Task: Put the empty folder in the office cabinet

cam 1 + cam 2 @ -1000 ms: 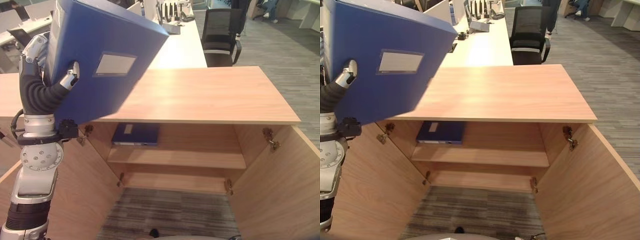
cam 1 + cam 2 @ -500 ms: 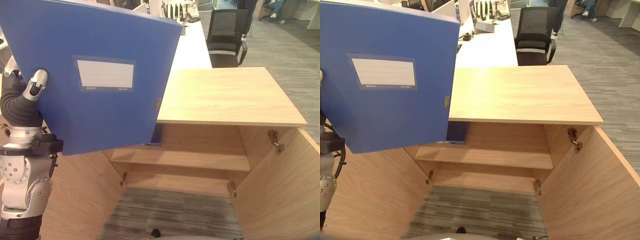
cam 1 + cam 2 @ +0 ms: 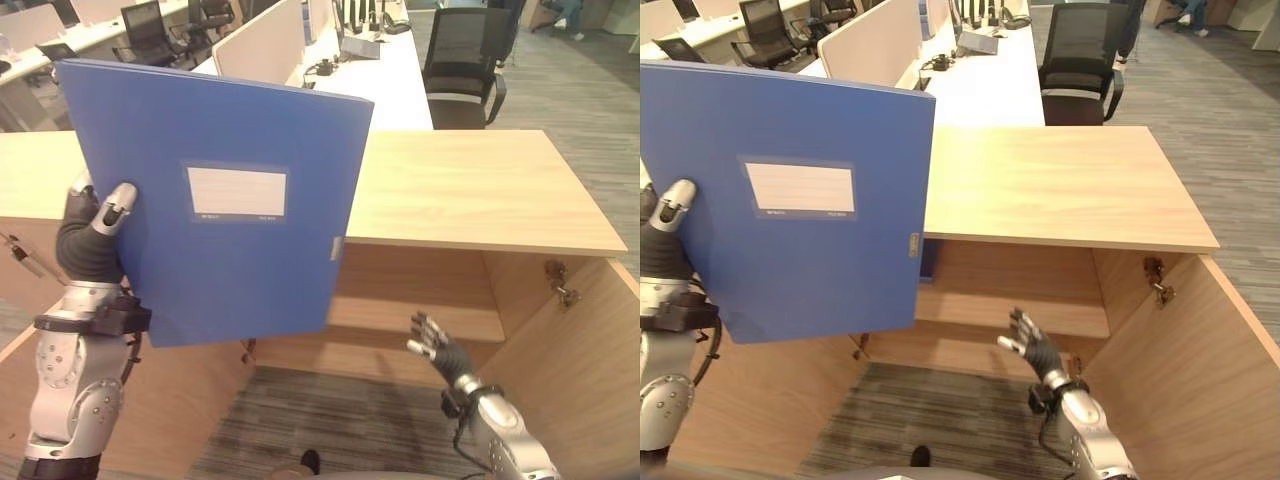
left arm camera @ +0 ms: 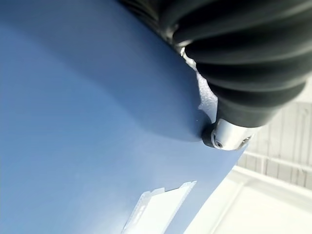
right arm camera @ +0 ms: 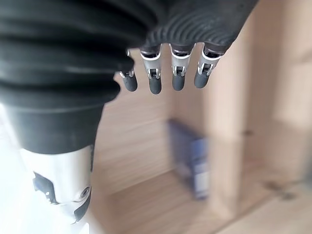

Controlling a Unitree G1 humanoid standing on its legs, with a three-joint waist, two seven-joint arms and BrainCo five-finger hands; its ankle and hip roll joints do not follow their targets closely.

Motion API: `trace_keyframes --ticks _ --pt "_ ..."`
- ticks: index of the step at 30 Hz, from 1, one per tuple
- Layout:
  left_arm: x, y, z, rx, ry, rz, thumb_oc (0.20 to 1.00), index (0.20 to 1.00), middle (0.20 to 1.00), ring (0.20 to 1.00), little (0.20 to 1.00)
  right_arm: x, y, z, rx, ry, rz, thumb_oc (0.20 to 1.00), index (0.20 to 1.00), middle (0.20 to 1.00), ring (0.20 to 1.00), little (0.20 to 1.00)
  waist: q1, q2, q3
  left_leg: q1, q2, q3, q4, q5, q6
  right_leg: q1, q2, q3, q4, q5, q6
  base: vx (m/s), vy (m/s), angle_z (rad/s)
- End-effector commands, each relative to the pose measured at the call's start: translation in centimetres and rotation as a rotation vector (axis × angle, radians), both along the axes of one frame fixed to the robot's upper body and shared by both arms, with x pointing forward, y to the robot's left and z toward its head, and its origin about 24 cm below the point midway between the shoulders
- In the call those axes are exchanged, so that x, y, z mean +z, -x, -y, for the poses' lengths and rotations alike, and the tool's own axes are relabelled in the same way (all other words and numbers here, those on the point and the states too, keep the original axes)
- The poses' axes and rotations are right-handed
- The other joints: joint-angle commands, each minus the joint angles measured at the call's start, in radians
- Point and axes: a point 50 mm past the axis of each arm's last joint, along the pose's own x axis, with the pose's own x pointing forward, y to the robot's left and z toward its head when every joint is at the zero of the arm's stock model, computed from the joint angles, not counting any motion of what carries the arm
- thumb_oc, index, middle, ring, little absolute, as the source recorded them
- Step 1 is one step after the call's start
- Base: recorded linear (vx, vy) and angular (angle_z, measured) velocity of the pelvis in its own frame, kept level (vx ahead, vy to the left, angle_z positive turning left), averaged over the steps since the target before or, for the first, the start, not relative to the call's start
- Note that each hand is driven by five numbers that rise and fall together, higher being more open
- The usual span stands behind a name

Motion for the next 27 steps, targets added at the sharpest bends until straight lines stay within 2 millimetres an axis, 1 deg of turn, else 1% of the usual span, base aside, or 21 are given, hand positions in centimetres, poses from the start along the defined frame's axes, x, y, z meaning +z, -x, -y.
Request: trace_keyframes --ticks 1,3,6,7,8,9,10,12,14,16,17,18,21,22,27 --pt "2.5 0.1 -0.4 0.029 -0.024 0.125 0.2 0.2 0.2 0.2 0.2 1.8 -1.5 -0.5 0.038 -0.077 0.09 1.0 1.0 1.0 1.0 1.0 -0.005 -0.04 0.013 0.058 0.017 0.044 0.013 -0.094 -0.027 0.007 -0.038 0.05 0.007 -0.049 0.057 0.0 0.0 0.0" --pt "2.1 -0.1 -0.4 0.035 -0.03 0.102 0.2 0.2 0.2 0.2 0.2 3.4 -1.8 -1.4 0.096 -0.104 0.15 1.0 1.0 1.0 1.0 1.0 -0.012 -0.042 0.012 0.059 0.018 0.05 0.013 -0.094 -0.026 0.005 -0.039 0.055 0.006 -0.047 0.057 0.0 0.019 -0.04" --pt "1.5 -0.2 -0.2 0.035 -0.033 0.075 0.2 0.2 0.2 0.2 0.2 5.1 -1.9 -2.5 0.161 -0.134 0.208 1.0 1.0 1.0 1.0 1.0 -0.019 -0.045 0.01 0.062 0.019 0.057 0.013 -0.096 -0.025 0.002 -0.039 0.061 0.006 -0.046 0.057 0.0 0.009 -0.06" --pt "1.3 -0.3 -0.1 0.031 -0.034 0.067 0.2 0.2 0.2 0.2 0.2 5.5 -1.9 -2.8 0.181 -0.146 0.221 1.0 1.0 1.0 1.0 1.0 -0.021 -0.045 0.01 0.062 0.02 0.059 0.013 -0.096 -0.025 0.002 -0.04 0.063 0.006 -0.045 0.057 0.0 0.007 -0.04" --pt "1.3 -0.3 -0.1 0.03 -0.034 0.067 0.2 0.2 0.2 0.2 0.2 5.5 -1.9 -2.8 0.181 -0.146 0.221 1.0 1.0 1.0 1.0 1.0 -0.021 -0.045 0.01 0.062 0.02 0.059 0.013 -0.096 -0.025 0.001 -0.04 0.063 0.006 -0.045 0.057 0.0 0.0 0.0" --pt "1.1 -0.4 0.2 0.024 -0.042 0.059 0.2 0.2 0.2 0.2 0.2 6.4 -2.0 -3.4 0.216 -0.167 0.247 1.0 1.0 1.0 1.0 1.0 -0.024 -0.046 0.01 0.063 0.02 0.062 0.013 -0.097 -0.025 0.001 -0.04 0.066 0.006 -0.044 0.057 0.0 0.0 0.0" --pt "1.1 -0.5 0.4 0.016 -0.045 0.056 0.2 0.2 0.2 0.2 0.2 6.8 -2.1 -3.8 0.234 -0.183 0.26 1.0 1.0 1.0 1.0 1.0 -0.025 -0.046 0.01 0.062 0.021 0.064 0.013 -0.097 -0.025 0.0 -0.041 0.068 0.006 -0.044 0.057 0.0 0.0 0.0" --pt "1.0 -0.6 0.6 0.009 -0.046 0.053 0.2 0.2 0.2 0.2 0.2 7.0 -2.1 -4.1 0.247 -0.199 0.267 1.0 1.0 1.0 1.0 1.0 -0.027 -0.046 0.009 0.063 0.021 0.065 0.013 -0.097 -0.025 -0.001 -0.041 0.071 0.006 -0.043 0.057 0.0 0.009 -0.04" --pt "0.8 -0.8 1.3 -0.025 -0.053 0.044 0.2 0.2 0.2 0.2 0.2 8.1 -2.3 -5.4 0.304 -0.244 0.295 1.0 1.0 1.0 1.0 1.0 -0.032 -0.047 0.01 0.065 0.022 0.069 0.013 -0.098 -0.025 -0.002 -0.042 0.076 0.006 -0.042 0.057 0.0 0.004 -0.02" --pt "0.7 -1.0 1.7 -0.045 -0.051 0.037 0.2 0.2 0.2 0.2 0.2 8.7 -2.4 -6.0 0.329 -0.267 0.314 1.0 1.0 1.0 1.0 1.0 -0.034 -0.047 0.01 0.065 0.022 0.071 0.013 -0.098 -0.024 -0.002 -0.042 0.077 0.006 -0.042 0.056 0.0 0.002 -0.03" --pt "0.7 -1.0 1.7 -0.045 -0.052 0.038 0.2 0.2 0.2 0.2 0.2 8.7 -2.4 -6.0 0.329 -0.267 0.314 1.0 1.0 1.0 1.0 1.0 -0.034 -0.047 0.01 0.066 0.022 0.071 0.013 -0.098 -0.024 -0.002 -0.042 0.077 0.006 -0.042 0.056 -0.01 0.006 -0.06" --pt "0.7 -1.2 2.2 -0.071 -0.049 0.033 0.2 0.2 0.2 0.2 0.2 9.2 -2.7 -6.7 0.352 -0.291 0.329 1.0 1.0 1.0 1.0 1.0 -0.036 -0.047 0.011 0.065 0.023 0.074 0.013 -0.097 -0.024 -0.002 -0.043 0.078 0.006 -0.042 0.056 -0.01 0.004 -0.07" --pt "0.6 -1.4 2.9 -0.114 -0.054 0.025 0.2 0.2 0.2 0.2 0.2 9.7 -2.9 -7.3 0.376 -0.31 0.341 1.0 1.0 1.0 1.0 1.0 -0.038 -0.048 0.012 0.065 0.021 0.075 0.013 -0.097 -0.024 -0.004 -0.042 0.08 0.006 -0.04 0.055 0.0 0.001 -0.05" --pt "0.5 -1.5 3.5 -0.144 -0.054 0.02 0.2 0.2 0.2 0.2 0.2 10.0 -3.1 -7.7 0.388 -0.315 0.351 1.0 1.0 1.0 1.0 1.0 -0.039 -0.048 0.013 0.064 0.022 0.076 0.013 -0.097 -0.023 -0.004 -0.042 0.08 0.006 -0.04 0.055 0.0 0.0 0.0" --pt "0.3 -1.7 4.2 -0.182 -0.049 0.011 0.2 0.2 0.2 0.2 0.2 10.4 -3.3 -8.2 0.401 -0.325 0.36 1.0 1.0 1.0 1.0 1.0 -0.04 -0.048 0.014 0.064 0.022 0.077 0.013 -0.098 -0.022 -0.005 -0.042 0.081 0.006 -0.04 0.056 0.0 0.0 0.0"
